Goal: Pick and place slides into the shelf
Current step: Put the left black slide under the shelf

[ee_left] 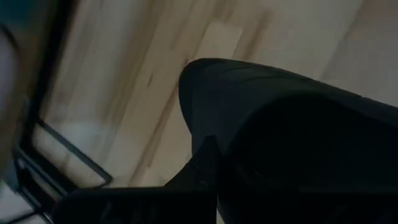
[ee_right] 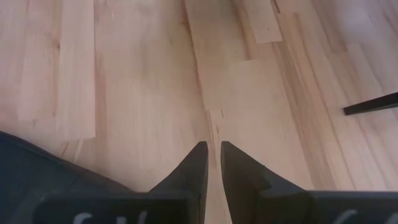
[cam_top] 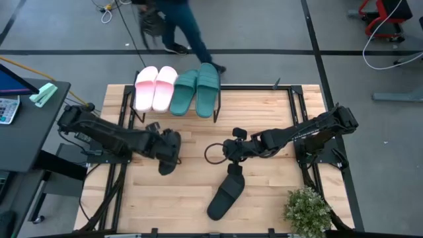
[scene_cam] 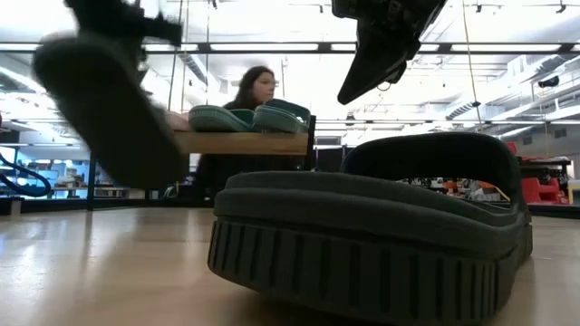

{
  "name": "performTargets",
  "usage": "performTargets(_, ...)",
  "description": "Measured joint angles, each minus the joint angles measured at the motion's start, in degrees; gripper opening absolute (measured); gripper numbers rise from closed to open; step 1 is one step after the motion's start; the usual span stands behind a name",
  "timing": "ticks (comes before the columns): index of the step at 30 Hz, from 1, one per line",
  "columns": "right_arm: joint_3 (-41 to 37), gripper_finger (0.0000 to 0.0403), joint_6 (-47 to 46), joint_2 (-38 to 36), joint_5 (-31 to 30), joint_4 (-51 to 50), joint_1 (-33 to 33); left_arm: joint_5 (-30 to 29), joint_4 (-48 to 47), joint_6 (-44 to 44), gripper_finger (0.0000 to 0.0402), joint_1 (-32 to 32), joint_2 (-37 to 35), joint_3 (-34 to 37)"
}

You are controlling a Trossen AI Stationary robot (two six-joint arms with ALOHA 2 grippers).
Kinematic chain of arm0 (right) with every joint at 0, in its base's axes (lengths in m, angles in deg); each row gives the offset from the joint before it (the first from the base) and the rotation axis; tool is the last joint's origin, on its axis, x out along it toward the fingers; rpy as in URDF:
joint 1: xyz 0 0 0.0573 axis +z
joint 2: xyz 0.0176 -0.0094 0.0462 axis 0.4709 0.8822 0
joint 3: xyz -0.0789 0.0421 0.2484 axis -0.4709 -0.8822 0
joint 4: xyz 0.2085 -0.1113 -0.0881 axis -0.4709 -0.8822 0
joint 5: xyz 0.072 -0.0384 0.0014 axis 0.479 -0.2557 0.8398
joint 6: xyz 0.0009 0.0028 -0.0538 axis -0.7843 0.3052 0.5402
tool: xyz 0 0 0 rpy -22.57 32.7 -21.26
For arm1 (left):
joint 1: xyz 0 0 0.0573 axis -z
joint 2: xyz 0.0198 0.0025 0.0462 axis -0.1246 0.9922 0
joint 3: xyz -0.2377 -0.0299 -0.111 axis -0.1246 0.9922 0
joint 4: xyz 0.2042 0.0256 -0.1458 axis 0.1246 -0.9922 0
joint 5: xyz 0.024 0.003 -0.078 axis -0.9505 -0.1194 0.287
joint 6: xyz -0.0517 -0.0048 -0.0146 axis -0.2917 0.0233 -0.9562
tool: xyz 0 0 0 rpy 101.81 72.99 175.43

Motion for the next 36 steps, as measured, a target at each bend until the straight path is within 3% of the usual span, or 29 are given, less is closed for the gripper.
performTargets(5, 0.00, 0.0051, 0.02, 0.00, -0.01, 0.04, 0.45, -4.76, 3.21, -3.53, 0.0012, -0.28, -0.16, 9.75)
performTargets(10, 0.00, 0.0051, 0.46, 0.00, -0.01, 0.04, 0.43, -9.68, 4.00, -2.81, 0.0012, -0.65, -0.20, 13.63)
performTargets(15, 0.00, 0.0051, 0.44, 0.00, -0.03, 0.07, 0.41, -10.67, 5.98, -0.50, 0.0012, -2.61, -0.33, 18.49)
performTargets(21, 0.00, 0.0051, 0.05, 0.00, -0.03, 0.09, 0.41, -16.21, 16.10, 1.83, 0.0012, -3.35, -0.42, 25.70)
performTargets(31, 0.00, 0.0051, 0.32, 0.00, -0.05, 1.44, 0.41, -24.94, 18.41, 6.86, 0.0012, -6.41, -0.44, 27.77)
performTargets(36, 0.00, 0.0051, 0.52, 0.00, -0.05, 1.66, 0.36, -25.98, 19.04, 8.71, 0.0012, -11.89, -0.44, 27.93)
